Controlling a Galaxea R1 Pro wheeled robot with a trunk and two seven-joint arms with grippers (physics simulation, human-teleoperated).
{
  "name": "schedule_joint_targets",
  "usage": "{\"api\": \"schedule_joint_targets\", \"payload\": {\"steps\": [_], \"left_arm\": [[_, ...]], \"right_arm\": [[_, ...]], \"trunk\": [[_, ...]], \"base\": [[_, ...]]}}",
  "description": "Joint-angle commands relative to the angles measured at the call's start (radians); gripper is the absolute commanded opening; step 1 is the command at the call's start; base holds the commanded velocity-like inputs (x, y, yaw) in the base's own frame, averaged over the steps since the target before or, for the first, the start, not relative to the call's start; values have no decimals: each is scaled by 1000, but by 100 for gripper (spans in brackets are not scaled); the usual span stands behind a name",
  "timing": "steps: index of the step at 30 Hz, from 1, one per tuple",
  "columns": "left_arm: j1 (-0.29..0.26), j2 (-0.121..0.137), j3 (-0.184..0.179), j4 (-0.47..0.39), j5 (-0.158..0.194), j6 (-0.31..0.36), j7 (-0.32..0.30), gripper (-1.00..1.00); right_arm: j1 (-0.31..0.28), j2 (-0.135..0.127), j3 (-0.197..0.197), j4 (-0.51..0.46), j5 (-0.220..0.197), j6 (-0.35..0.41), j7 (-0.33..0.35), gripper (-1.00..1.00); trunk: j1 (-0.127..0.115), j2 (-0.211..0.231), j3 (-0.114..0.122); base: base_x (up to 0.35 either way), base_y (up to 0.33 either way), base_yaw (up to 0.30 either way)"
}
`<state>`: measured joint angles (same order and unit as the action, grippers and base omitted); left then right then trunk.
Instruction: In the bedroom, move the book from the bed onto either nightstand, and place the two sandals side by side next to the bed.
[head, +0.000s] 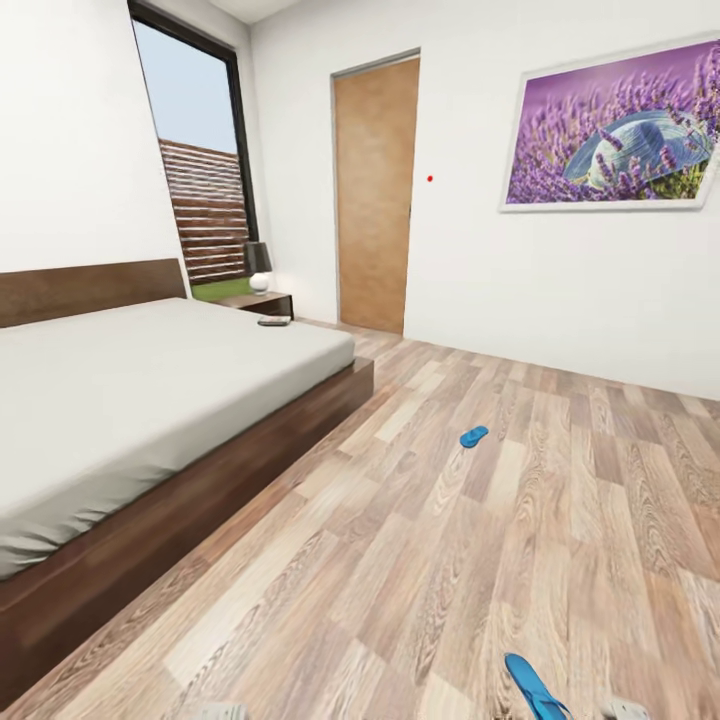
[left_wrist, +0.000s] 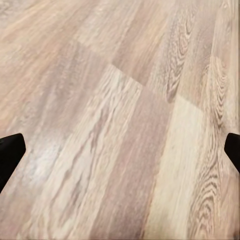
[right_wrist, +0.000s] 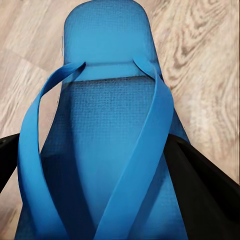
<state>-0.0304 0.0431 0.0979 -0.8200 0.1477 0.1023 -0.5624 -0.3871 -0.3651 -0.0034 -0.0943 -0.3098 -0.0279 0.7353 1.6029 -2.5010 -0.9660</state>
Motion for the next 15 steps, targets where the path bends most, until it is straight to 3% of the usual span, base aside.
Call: {"api": "schedule_joint_targets", "payload": {"steps": [1, 6, 15], "left_arm": [[0, 0, 2, -1, 10, 11, -5, 100], [0, 0, 2, -1, 10, 10, -6, 100], [1, 0, 2, -1, 10, 10, -7, 100]], "right_arm": [[-1, 0, 0, 1, -1, -3, 2, -100], [-1, 0, 0, 1, -1, -3, 2, -100], [-1, 0, 0, 1, -1, -3, 3, -100]], "trunk": [[0, 0, -2], [0, 0, -8], [0, 0, -9]], "base": [[0, 0, -210], [0, 0, -176], [0, 0, -18]]}}
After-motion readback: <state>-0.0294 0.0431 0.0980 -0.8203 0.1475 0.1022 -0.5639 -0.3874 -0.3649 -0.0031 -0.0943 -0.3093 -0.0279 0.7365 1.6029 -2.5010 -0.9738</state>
